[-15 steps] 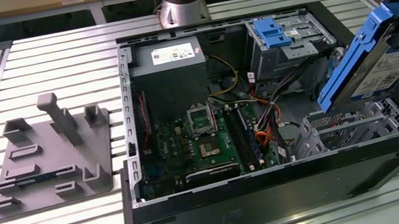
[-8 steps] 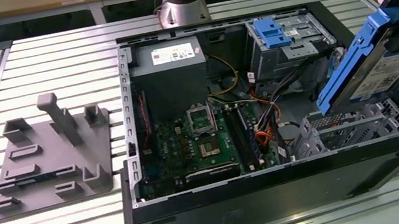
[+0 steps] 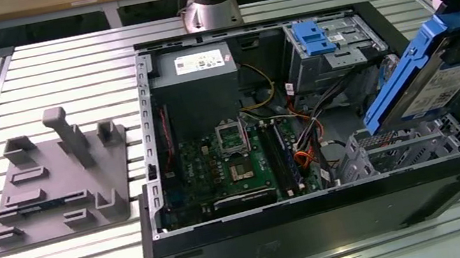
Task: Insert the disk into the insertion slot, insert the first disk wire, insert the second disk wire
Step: 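Insert the disk into the insertion slot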
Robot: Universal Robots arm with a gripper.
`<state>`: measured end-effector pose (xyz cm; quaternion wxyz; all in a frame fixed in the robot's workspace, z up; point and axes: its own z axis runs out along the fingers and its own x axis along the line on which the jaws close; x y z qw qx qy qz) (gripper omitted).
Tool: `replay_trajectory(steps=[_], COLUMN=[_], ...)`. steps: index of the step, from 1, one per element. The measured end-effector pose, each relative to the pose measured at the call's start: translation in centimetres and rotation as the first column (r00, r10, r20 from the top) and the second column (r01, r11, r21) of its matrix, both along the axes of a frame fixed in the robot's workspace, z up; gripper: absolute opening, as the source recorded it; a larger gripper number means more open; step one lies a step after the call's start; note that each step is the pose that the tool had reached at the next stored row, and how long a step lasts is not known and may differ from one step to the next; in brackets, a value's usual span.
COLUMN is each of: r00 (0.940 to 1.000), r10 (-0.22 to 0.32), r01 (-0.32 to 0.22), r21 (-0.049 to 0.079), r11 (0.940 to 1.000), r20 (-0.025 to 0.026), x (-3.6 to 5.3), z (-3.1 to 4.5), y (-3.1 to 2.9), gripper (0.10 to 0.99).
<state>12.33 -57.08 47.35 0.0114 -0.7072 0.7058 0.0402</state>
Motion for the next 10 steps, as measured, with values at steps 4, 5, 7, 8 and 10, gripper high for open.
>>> replay_trajectory(steps=[4,5,7,8,10], r00=[1.0,1.0,1.0,1.0,0.9999], r10=[0.005,0.006,0.008,0.009,0.01], r01=[-0.005,-0.006,-0.008,-0.009,-0.01], r21=[0.0,0.0,0.0,0.0,0.0], r11=[1.0,1.0,1.0,1.0,0.9999], r20=[0.0,0.0,-0.0001,0.0,0.0], x=[0.0,0.0,0.0,0.0,0.0], z=[-0.2,-0.25,-0.34,-0.39,-0.47], y=[0.0,0.0,0.0,0.0,0.0], gripper=[0.365,0.365,0.365,0.365,0.365])
